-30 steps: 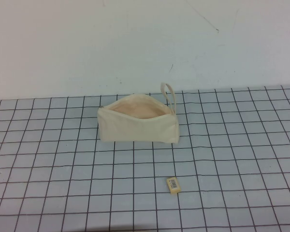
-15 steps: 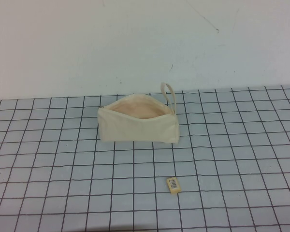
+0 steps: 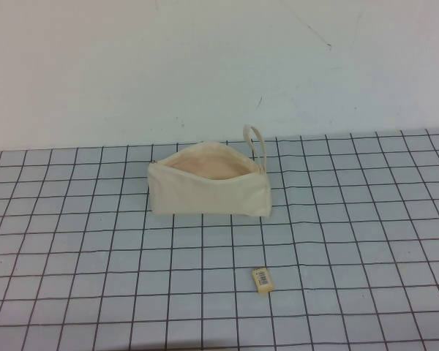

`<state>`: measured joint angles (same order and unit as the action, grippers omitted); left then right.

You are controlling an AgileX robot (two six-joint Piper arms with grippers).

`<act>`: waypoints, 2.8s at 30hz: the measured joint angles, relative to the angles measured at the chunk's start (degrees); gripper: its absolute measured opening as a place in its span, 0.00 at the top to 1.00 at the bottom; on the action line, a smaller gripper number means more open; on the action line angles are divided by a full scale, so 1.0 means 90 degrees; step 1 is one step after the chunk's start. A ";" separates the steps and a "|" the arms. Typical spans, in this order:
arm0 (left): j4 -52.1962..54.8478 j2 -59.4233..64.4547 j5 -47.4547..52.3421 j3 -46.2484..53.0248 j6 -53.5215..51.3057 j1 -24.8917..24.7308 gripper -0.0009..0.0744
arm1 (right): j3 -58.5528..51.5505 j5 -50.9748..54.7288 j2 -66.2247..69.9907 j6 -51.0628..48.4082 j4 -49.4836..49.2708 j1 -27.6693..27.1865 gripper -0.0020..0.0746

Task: Put eraser into pencil case

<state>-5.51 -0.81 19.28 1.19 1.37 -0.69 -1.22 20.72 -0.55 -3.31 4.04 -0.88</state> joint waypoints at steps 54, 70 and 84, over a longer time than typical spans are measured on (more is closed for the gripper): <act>0.0000 0.0000 0.0000 0.0000 0.0000 0.0000 0.99 | 0.4609 0.2143 0.6570 -0.2912 -0.3681 0.0025 0.97; 0.0000 0.0000 0.0000 0.0000 0.0000 0.0000 0.99 | 0.7830 0.2004 1.0515 -0.3019 -0.2476 0.3482 0.97; 0.0000 0.0000 0.0000 0.0000 0.0000 0.0000 0.99 | 0.9651 0.2491 1.3000 -0.1789 -0.1283 0.4247 0.46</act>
<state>-5.51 -0.81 19.28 1.19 1.37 -0.69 85.64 43.14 116.45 -19.42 -7.51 37.34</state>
